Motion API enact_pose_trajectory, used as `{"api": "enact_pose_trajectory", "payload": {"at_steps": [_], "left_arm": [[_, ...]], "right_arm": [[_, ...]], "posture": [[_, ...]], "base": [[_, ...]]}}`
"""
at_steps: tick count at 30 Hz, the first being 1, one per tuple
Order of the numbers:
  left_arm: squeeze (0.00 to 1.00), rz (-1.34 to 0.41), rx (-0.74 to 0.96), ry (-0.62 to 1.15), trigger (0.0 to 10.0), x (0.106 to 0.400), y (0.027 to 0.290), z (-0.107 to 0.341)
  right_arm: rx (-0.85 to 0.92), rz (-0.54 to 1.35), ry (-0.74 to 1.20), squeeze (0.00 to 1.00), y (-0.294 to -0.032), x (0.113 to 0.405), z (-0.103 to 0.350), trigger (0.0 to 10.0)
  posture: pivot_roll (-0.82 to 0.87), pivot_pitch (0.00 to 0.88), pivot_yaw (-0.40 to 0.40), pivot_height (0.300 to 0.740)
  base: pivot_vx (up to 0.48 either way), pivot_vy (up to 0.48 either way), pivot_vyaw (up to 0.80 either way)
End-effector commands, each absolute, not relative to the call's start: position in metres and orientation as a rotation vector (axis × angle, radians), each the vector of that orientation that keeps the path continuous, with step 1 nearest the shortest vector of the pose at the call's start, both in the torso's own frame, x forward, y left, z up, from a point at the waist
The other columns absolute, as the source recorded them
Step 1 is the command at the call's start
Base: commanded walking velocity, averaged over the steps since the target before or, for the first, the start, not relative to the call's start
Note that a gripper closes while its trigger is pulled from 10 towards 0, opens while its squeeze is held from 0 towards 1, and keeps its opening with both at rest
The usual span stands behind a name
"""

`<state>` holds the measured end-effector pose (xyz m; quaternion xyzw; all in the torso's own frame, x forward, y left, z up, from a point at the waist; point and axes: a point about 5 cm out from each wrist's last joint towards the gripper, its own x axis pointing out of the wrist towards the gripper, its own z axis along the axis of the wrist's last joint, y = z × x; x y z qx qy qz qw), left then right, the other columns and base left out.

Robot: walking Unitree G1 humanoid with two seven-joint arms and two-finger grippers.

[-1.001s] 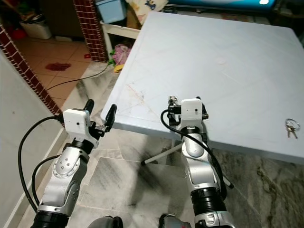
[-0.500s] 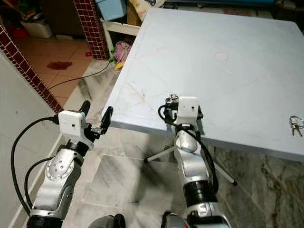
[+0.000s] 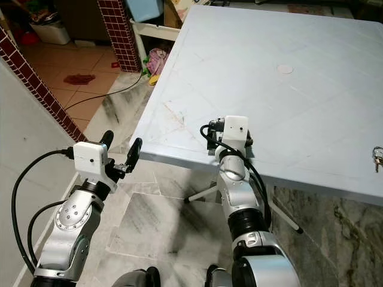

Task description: Hang keys on a hook

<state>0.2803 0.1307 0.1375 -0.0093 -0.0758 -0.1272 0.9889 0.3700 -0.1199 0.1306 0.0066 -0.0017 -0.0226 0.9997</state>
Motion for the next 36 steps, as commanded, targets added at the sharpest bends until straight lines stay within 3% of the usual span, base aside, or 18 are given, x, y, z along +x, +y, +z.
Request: {"api": "enact_pose_trajectory", "payload": {"at_steps": [1, 36], "left_arm": [[0.00, -0.253, -0.009, -0.152, 10.0, 0.2777, 0.1331, 0.1389], [0.00, -0.248, -0.018, -0.132, 10.0, 0.2780, 0.1303, 0.1375]], "right_arm": [[0.010, -0.036, 0.026, 0.00, -0.1168, 0.3699, 0.1245, 0.0], [0.024, -0.070, 0.057, 0.00, -0.1243, 0.3709, 0.1159, 0.0]], "posture": [[0.11, 0.209, 0.057, 0.740], [0.09, 0.216, 0.053, 0.740]], "base": [[0.000, 0.000, 0.00], [0.000, 0.000, 0.00]]}}
